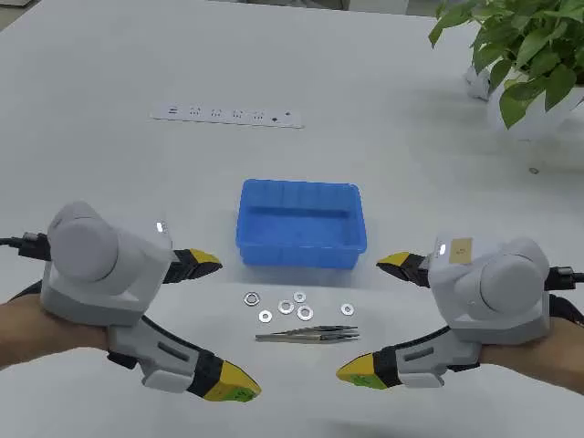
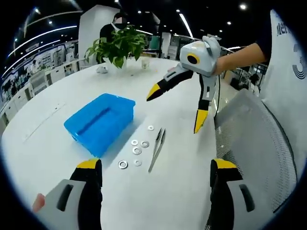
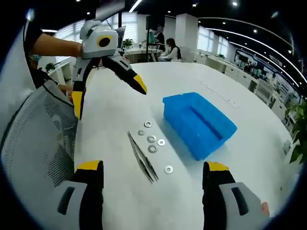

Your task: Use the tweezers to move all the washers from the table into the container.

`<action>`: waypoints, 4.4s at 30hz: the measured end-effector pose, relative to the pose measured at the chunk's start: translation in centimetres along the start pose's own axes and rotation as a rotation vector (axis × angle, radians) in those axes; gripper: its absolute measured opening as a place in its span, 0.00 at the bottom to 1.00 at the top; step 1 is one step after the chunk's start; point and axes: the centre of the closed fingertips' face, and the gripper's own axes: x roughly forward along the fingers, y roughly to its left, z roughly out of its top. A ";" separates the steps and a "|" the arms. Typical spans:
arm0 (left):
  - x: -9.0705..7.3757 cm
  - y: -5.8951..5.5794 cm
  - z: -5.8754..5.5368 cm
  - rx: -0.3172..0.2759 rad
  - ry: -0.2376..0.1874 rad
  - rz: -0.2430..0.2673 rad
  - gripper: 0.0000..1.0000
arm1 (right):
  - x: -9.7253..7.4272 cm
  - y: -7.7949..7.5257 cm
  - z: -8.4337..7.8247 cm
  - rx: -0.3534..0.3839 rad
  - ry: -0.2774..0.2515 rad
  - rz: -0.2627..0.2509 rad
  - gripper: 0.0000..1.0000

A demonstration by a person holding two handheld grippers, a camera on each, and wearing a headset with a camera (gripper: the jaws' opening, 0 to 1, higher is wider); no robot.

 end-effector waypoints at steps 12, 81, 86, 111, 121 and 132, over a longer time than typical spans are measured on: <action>0.2 -0.3 -0.6 0.026 0.035 -0.004 0.99 | 0.3 0.8 -0.3 0.014 0.007 0.033 0.84; 0.4 1.0 -0.4 0.008 -0.016 0.030 0.91 | 0.1 0.1 -0.8 0.026 0.005 0.086 0.83; 0.9 0.8 -0.6 0.039 -0.003 0.035 0.89 | 0.6 0.4 -0.4 -0.009 0.000 0.088 0.79; 4.8 -1.1 -1.7 0.160 0.062 -0.082 0.49 | 4.4 1.7 -0.3 -0.151 0.061 0.192 0.40; 6.0 -0.9 -2.0 0.188 0.108 -0.102 0.40 | 5.3 1.8 -0.6 -0.169 0.110 0.236 0.24; 6.7 -0.6 -1.7 0.244 0.131 -0.115 0.32 | 6.0 2.0 -1.0 -0.248 0.158 0.271 0.15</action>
